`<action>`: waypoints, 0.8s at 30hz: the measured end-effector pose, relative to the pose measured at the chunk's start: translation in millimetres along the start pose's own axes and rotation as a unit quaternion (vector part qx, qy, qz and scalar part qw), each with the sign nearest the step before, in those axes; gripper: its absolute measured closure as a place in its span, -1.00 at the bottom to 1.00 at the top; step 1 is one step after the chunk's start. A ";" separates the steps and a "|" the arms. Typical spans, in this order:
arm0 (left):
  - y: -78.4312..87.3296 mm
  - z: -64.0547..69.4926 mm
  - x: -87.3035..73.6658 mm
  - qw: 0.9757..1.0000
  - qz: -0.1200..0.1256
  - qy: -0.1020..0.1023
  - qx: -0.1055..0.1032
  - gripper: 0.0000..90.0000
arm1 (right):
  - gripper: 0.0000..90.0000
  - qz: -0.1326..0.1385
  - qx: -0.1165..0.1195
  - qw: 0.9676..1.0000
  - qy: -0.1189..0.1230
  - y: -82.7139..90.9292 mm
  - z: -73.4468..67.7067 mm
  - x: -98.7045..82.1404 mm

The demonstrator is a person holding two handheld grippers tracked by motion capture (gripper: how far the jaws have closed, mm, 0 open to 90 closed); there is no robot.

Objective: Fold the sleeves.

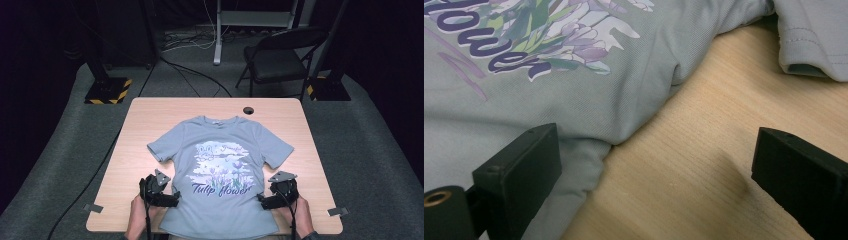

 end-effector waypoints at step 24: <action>3.2 0.6 -4.2 1.000 0.000 0.002 -0.003 -0.89 | -0.90 0.000 0.006 1.000 0.000 3.7 -1.0 -5.3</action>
Point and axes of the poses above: each handheld gripper's, and its own axes: y roughly backward along the jaws, x roughly out of its top, z roughly to its right, the point moved 4 cm from there along -y, roughly forward along the jaws, and after that the axes turned 3 degrees about x, right-handed, at the moved point
